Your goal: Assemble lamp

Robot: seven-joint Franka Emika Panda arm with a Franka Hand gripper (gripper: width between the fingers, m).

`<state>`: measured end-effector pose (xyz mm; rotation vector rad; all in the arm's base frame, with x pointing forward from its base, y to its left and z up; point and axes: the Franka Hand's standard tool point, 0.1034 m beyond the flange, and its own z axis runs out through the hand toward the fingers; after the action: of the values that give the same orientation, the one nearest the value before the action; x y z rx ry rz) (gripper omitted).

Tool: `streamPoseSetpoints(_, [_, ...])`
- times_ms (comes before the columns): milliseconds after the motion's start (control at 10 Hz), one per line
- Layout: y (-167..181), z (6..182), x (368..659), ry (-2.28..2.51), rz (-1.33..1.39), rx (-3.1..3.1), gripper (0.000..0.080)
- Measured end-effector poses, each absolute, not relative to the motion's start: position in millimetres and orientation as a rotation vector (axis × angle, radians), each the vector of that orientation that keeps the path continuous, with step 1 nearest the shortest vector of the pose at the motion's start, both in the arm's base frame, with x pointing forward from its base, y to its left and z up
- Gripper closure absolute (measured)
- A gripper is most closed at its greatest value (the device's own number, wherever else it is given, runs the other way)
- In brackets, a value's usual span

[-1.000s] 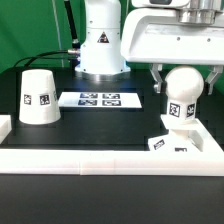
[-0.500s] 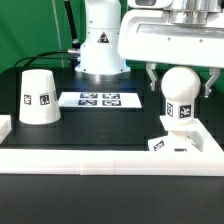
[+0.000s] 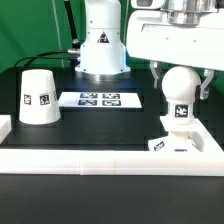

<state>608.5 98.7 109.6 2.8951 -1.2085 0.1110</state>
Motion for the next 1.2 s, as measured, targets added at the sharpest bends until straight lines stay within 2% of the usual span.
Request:
streamPoseSetpoints(300, [99.8,109.0,607.6,-1.348,0.092,2.85,0.022])
streamPoseSetpoints(400, [100.2,108.7,607.4,-1.278,0.092,2.88,0.0131])
streamPoseSetpoints(500, [100.7,108.9,607.5,-1.233,0.092,2.9,0.0131])
streamPoseSetpoints(700, [101.5,109.0,607.7,-0.959,0.095,2.996,0.0101])
streamPoseSetpoints(1200, [105.5,109.2,607.5,-0.149,0.097,3.129,0.0101])
